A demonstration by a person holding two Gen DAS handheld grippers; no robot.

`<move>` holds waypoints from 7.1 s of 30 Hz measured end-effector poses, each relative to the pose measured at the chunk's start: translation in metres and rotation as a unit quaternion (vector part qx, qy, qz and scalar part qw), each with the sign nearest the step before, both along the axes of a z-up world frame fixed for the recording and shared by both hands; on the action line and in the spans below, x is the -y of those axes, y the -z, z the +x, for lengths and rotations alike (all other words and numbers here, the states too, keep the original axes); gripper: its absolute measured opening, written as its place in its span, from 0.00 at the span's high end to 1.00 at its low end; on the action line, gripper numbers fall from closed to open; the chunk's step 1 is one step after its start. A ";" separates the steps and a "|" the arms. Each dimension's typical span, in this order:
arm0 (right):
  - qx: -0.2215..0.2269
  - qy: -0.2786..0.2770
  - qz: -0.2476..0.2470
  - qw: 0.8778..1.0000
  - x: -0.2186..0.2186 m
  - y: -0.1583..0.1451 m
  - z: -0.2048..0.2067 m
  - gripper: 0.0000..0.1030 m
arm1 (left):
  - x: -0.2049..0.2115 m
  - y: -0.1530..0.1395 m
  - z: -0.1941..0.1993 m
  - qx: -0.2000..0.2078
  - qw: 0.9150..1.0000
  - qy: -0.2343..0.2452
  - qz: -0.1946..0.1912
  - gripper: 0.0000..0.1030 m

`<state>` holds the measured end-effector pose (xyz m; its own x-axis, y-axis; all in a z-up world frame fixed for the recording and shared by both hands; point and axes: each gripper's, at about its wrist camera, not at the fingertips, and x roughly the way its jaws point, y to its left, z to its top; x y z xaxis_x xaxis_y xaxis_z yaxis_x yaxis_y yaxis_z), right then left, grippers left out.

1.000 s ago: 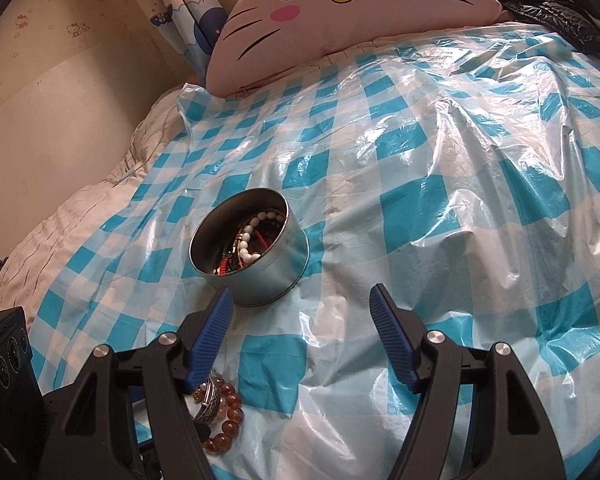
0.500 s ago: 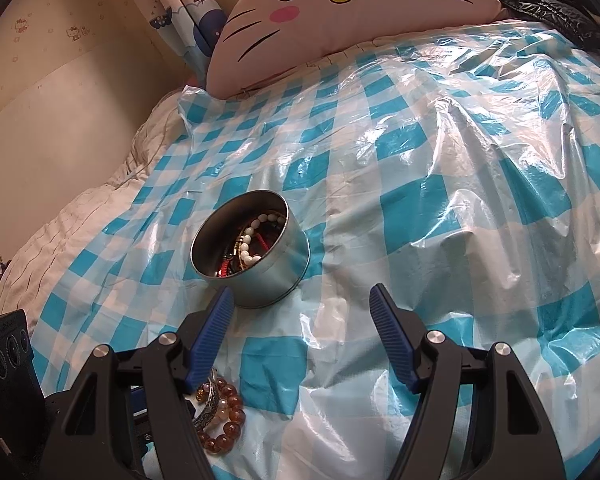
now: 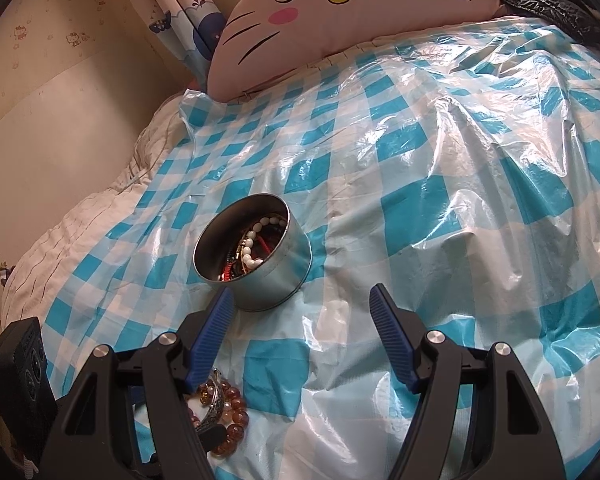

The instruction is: Organize jewelry

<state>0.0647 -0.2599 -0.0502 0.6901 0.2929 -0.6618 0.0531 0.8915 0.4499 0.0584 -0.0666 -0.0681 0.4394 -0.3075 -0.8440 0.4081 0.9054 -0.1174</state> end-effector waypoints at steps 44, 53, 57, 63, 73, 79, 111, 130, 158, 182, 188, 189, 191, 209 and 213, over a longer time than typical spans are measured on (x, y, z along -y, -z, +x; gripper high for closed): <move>-0.075 -0.134 -0.231 0.961 -0.081 0.032 0.007 0.51 | -0.070 -0.026 0.011 0.038 0.982 -0.132 -0.127 0.35; -0.059 -0.147 -0.167 0.973 -0.077 0.025 0.003 0.95 | -0.069 -0.026 0.011 0.037 0.983 -0.131 -0.125 0.35; -0.047 -0.104 -0.045 0.992 -0.037 0.019 0.000 0.95 | -0.068 -0.025 0.011 0.037 0.983 -0.129 -0.123 0.36; -0.031 -0.097 0.006 0.995 -0.029 0.013 -0.003 0.81 | -0.066 -0.024 0.011 0.038 0.984 -0.128 -0.119 0.36; -0.049 -0.202 -0.142 0.968 -0.103 0.025 -0.003 0.23 | -0.066 -0.024 0.012 0.037 0.984 -0.129 -0.119 0.35; -0.052 -0.191 -0.113 0.974 -0.090 0.027 -0.004 0.43 | -0.066 -0.024 0.011 0.037 0.984 -0.129 -0.117 0.35; 0.042 -0.069 -0.149 0.985 -0.048 -0.019 -0.027 0.43 | -0.034 -0.037 -0.006 0.099 0.990 -0.086 -0.047 0.35; 0.136 -0.062 -0.132 0.980 -0.052 -0.050 -0.028 0.42 | -0.027 -0.057 0.030 0.125 0.987 -0.068 -0.070 0.36; 0.151 -0.006 -0.110 0.982 -0.015 -0.055 0.014 0.42 | 0.019 -0.038 0.111 0.080 0.991 -0.057 -0.086 0.35; 0.105 -0.095 -0.172 0.975 -0.080 -0.019 0.079 0.42 | -0.079 -0.050 0.073 0.093 0.948 -0.257 -0.164 0.19; 0.066 -0.123 -0.173 0.975 -0.092 0.002 0.100 0.36 | -0.080 -0.046 0.077 0.092 0.950 -0.251 -0.160 0.19; 0.067 -0.125 -0.169 0.975 -0.091 0.003 0.098 0.36 | -0.081 -0.045 0.077 0.091 0.950 -0.251 -0.161 0.19; 0.070 -0.121 -0.154 0.978 -0.086 0.002 0.098 0.34 | -0.082 -0.044 0.078 0.087 0.950 -0.253 -0.162 0.19; 0.054 -0.029 -0.145 0.987 -0.054 0.004 0.117 0.23 | -0.076 -0.044 0.079 0.097 0.955 -0.241 -0.144 0.19; 0.015 -0.028 -0.145 0.989 -0.050 0.021 0.132 0.23 | -0.076 -0.044 0.080 0.095 0.956 -0.238 -0.144 0.19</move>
<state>0.1971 -0.2098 -0.0713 0.6987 0.1318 -0.7032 -0.0088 0.9844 0.1758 0.1382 0.0093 -0.0245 0.7243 -0.2421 -0.6455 -0.0027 0.9353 -0.3538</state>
